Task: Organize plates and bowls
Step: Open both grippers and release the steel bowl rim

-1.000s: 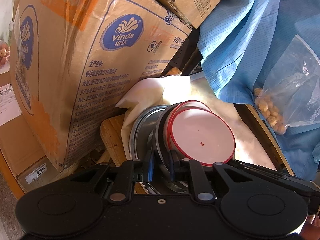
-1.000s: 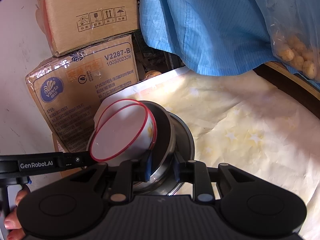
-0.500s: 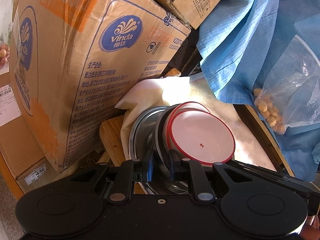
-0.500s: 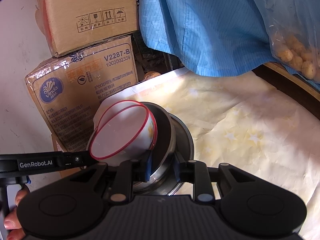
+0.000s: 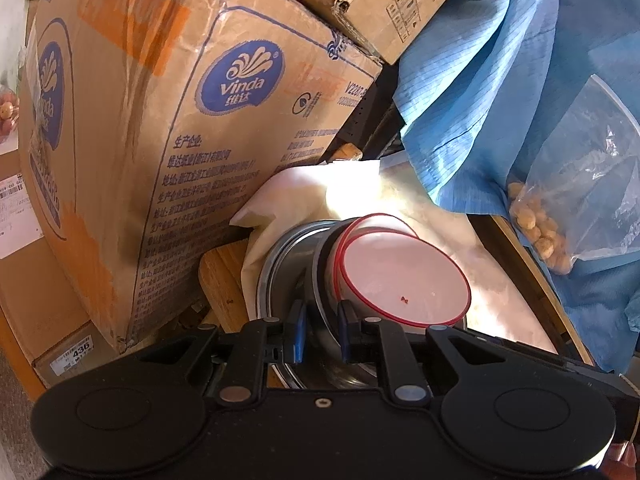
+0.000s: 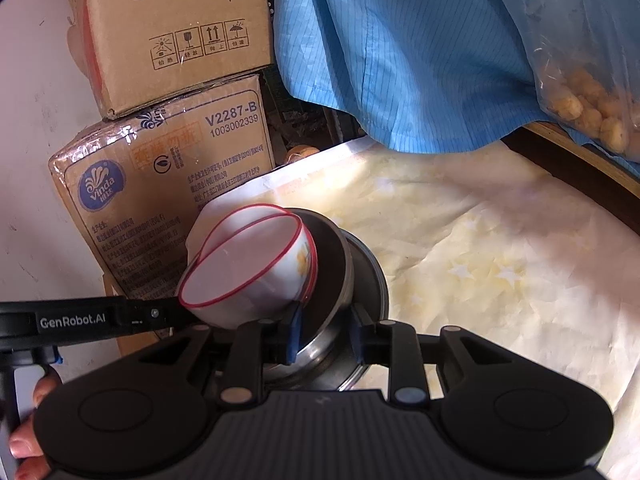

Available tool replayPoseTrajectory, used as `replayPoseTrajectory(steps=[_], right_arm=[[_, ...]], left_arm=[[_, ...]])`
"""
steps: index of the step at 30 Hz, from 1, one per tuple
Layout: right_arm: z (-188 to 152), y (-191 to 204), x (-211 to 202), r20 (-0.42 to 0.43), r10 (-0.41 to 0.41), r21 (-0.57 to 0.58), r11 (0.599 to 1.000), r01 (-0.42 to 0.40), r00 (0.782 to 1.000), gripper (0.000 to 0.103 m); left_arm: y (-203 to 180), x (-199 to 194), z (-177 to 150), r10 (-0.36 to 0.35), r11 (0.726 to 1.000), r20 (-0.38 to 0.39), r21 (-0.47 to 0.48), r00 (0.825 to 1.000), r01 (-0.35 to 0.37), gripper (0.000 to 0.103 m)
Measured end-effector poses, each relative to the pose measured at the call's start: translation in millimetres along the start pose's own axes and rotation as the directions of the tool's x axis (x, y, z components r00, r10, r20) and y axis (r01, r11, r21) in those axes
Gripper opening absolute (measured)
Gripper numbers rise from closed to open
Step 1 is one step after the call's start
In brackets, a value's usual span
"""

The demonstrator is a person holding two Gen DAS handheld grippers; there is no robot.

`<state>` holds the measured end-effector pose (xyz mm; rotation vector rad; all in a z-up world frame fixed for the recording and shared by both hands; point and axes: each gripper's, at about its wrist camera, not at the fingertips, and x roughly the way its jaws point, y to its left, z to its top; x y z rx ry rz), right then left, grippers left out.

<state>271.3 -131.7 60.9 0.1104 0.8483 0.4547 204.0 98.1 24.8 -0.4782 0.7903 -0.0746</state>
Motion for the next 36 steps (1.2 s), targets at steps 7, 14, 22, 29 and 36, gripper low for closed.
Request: replayPoseTrajectory(steps=[7,14,22,29,36], right_arm=[[-4.0,1.3,-2.9,0.013,-0.007,-0.012,1.0,0.007,1.0,0.031],[-7.0,4.0,-4.9,0.031,-0.037,-0.036,0.999,0.038,0.999,0.038],[-8.3,2.6,-10.2,0.046,-0.062,-0.038,0.997,0.064,0.997,0.049],[-10.2,1.3,-15.0,0.061,-0.074,-0.034,0.996,0.076,0.995,0.057],[-13.4,2.3,-22.0,0.082,-0.064,-0.032,0.997,0.067,0.995,0.067]], left_arm=[[-0.8,-0.1,-0.5,0.005,1.0,0.007,0.014,1.0,-0.005,0.021],[1.0,0.0,-1.2,0.019,1.0,0.006,0.007,1.0,-0.019,0.03],[-0.4,-0.6,-3.1,0.019,1.0,0.0,0.01,1.0,-0.019,0.033],[-2.9,-2.3,-2.4,0.018,1.0,-0.005,0.024,1.0,-0.018,0.037],[-8.0,-7.9,-4.2,0.02,0.998,0.014,0.064,1.0,-0.02,0.063]])
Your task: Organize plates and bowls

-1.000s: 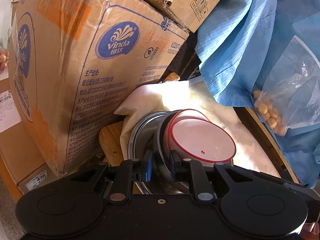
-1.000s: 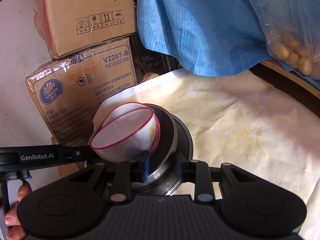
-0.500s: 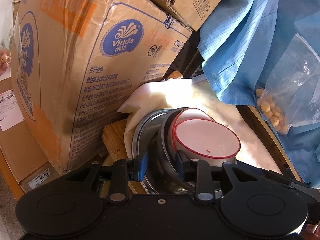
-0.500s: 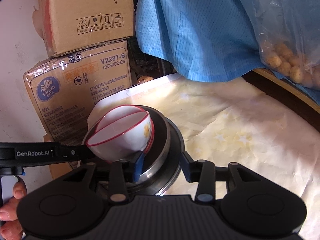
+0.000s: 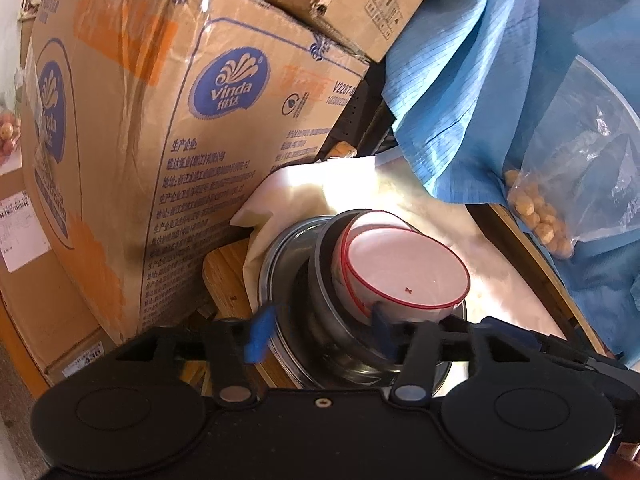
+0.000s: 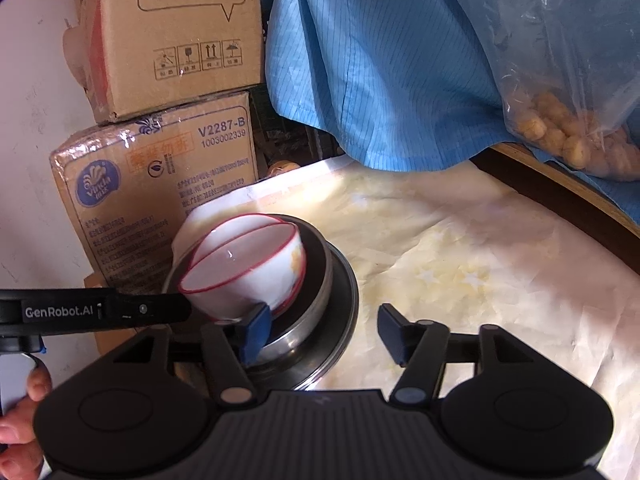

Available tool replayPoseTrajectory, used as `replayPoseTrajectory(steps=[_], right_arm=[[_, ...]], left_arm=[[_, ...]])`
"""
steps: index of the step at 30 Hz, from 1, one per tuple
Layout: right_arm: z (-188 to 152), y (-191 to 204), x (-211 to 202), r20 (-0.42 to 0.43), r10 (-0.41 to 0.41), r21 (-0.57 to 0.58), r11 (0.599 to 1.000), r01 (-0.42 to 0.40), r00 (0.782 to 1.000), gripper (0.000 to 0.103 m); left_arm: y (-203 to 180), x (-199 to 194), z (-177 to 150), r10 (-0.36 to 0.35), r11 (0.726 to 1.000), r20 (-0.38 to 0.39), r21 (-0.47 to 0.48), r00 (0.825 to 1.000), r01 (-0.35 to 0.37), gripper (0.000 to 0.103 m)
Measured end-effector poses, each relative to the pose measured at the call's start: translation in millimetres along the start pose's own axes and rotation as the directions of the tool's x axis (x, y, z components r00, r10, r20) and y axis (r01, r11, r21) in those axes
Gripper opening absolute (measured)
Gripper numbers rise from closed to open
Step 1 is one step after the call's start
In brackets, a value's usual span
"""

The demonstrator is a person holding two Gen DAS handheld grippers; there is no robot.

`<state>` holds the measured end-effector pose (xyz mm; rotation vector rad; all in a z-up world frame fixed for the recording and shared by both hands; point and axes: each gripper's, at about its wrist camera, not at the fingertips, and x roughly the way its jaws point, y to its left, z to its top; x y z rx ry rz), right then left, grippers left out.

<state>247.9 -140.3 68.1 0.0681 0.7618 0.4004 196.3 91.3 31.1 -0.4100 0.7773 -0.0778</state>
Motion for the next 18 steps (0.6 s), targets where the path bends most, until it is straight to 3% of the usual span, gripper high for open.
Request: replayPoseTrajectory(steps=[4,9,18], right_arm=[[-1.2,2.4,-3.8,0.017,-0.001,-0.008,1.0,0.001,1.0,0.071],[-4.7,2.2,-9.7,0.038,-0.008,-0.004,1.0,0.008,0.999,0.075],[-17.7,-3.1,-31.2,0.111,-0.022,0.025,1.0,0.019,0.994,0.094]], left_arm=[[-2.1,-0.9,-2.2,-0.008,1.0,0.006,0.023,1.0,0.008,0.067],[-7.4,-8.2,-6.2,-0.016,0.998,0.054,0.062,0.998,0.012,0.079],[-9.2,-24.2,-22.1,-0.005,0.99,0.154,0.138,0.988,-0.017,0.095]])
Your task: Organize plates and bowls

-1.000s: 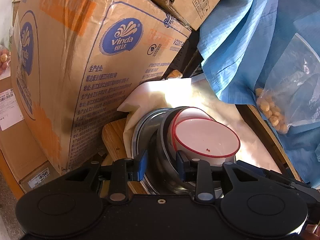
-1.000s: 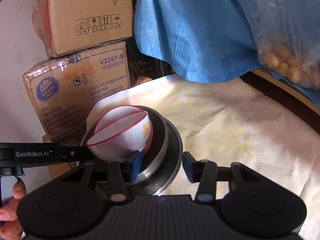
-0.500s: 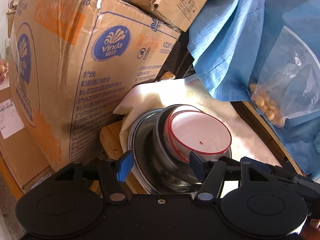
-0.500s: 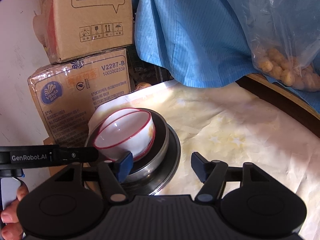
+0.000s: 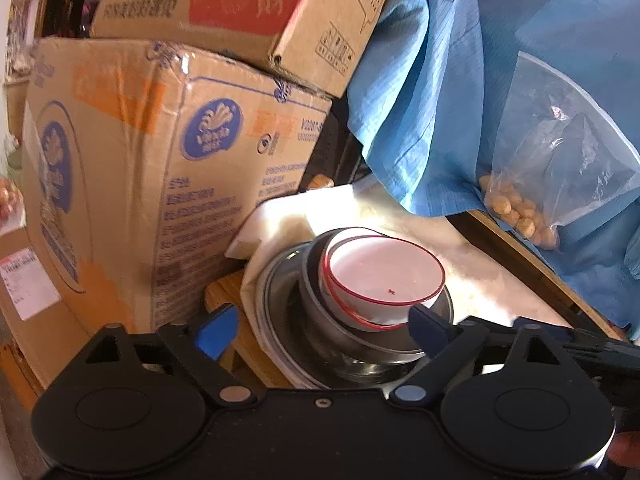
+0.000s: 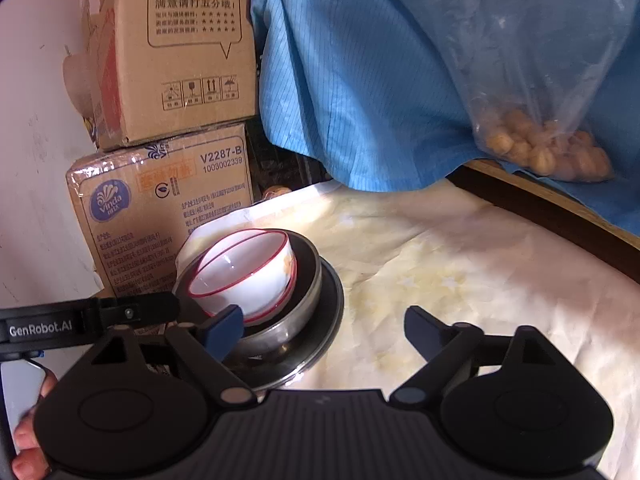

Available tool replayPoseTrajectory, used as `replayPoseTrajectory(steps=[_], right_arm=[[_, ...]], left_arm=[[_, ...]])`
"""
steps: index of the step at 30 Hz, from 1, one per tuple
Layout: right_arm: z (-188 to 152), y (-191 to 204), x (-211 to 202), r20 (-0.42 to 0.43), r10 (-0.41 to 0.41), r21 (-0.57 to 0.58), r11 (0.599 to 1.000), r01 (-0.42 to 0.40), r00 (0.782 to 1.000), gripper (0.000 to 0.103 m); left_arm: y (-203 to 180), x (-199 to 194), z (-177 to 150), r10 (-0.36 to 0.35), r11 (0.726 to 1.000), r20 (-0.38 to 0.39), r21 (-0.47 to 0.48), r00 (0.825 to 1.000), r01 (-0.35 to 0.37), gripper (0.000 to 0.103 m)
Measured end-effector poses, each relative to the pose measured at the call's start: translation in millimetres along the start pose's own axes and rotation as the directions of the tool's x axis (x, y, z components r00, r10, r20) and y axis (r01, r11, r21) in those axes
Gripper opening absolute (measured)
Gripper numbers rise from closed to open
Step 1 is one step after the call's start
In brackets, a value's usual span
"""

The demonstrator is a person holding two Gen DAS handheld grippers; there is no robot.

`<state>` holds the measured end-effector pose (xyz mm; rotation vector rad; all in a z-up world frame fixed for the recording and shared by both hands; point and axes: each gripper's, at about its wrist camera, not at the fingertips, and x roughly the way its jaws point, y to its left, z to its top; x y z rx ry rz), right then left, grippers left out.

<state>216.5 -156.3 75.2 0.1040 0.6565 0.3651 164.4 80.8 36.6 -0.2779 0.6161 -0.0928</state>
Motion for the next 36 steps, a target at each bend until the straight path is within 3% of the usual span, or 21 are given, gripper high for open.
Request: replayPoseTrajectory(steps=[6,17,26,36], right_arm=[[-10.3,-0.8,-21.0,0.068,-0.023,0.008,1.0,0.023,0.997,0.103],[-54.2,10.6,-63.6,0.191,-0.093,0.006,0.996,0.094,0.977,0.103],[-102.4,33.3,-88.5,0.244,-0.196,-0.007,0.979,0.204,0.95,0.103],[-134.4,46.6,-100.1,0.281,-0.268,0.009,0.961,0.276,0.922,0.103]], left_arm=[[-1.5,-15.4,-12.1,0.024,0.999,0.078,0.024,0.997,-0.026,0.102],[-0.7,-41.0,-52.2,0.067,0.994,0.164,0.077,0.984,-0.081,0.102],[0.4,-52.4,-98.4,0.041,0.988,0.163,0.138,0.986,-0.064,0.102],[8.2,-57.5,-121.8,0.037,0.983,0.168,0.171,0.985,-0.066,0.102]])
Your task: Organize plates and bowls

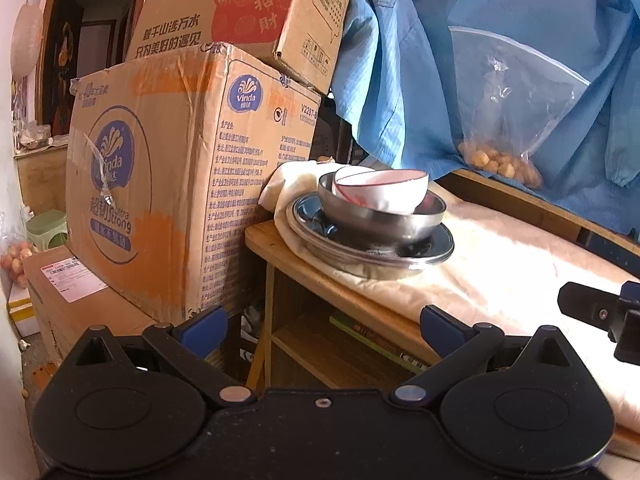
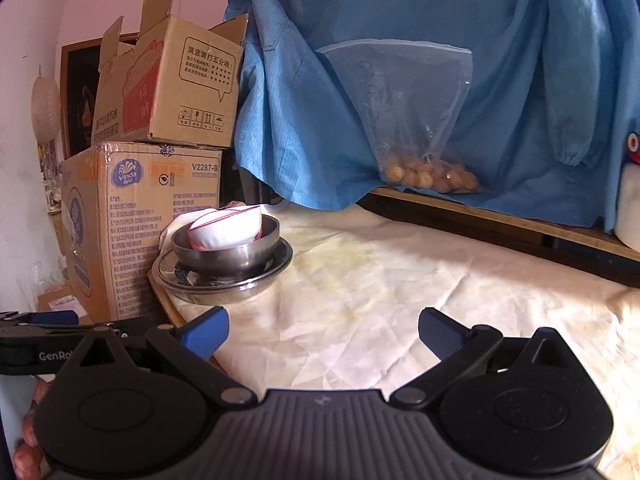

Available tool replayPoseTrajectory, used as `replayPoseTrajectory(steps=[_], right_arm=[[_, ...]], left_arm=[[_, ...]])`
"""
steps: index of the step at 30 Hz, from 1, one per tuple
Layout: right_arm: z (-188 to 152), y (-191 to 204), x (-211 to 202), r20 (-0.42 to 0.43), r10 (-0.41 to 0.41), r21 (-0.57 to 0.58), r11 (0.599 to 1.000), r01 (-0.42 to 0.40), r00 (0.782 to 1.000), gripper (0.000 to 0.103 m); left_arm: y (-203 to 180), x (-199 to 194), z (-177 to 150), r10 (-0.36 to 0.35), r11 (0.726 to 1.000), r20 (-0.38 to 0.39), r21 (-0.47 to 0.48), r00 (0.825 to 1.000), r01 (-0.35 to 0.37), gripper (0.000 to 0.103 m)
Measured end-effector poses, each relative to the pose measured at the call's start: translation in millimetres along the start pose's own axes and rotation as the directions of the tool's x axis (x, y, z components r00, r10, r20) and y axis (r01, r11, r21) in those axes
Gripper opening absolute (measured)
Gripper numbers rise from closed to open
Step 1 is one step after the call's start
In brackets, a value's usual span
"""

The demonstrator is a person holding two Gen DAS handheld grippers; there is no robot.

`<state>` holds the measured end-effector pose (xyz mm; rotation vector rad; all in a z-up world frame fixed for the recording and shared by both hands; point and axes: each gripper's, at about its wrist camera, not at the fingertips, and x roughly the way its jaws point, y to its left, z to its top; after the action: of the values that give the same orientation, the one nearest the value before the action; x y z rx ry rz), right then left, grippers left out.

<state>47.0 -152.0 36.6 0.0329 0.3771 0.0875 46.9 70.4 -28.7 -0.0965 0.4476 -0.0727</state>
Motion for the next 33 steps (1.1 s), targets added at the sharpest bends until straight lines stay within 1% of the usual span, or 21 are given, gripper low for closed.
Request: replayPoseTrajectory(steps=[10,14,20,33], right_arm=[[-13.2,1.3,-3.4,-0.004,-0.038,0.02,0.999,0.038,0.999,0.103],[-17.3,0.2,-2.6,-0.009,-0.057,0.016,0.998,0.057,0.998,0.103],[-22.7,-1.1,0.3,-0.025,-0.06,0.018,0.998,0.061,0.998,0.103],[-23.9,-1.2,0.8,-0.025,-0.059,0.014,0.998,0.059,0.998,0.103]], left_arm=[[8.3,-6.2,-7.0,0.015,1.0,0.017,0.011,1.0,-0.015,0.102],[6.0,-8.0,-8.6,0.025,0.999,0.035,0.045,0.999,-0.026,0.102],[3.3,-6.8,-9.6,0.025,0.998,0.034,0.063,0.999,-0.027,0.102],[1.2,-3.9,-9.7,0.027,0.997,0.021,0.075,0.999,-0.028,0.102]])
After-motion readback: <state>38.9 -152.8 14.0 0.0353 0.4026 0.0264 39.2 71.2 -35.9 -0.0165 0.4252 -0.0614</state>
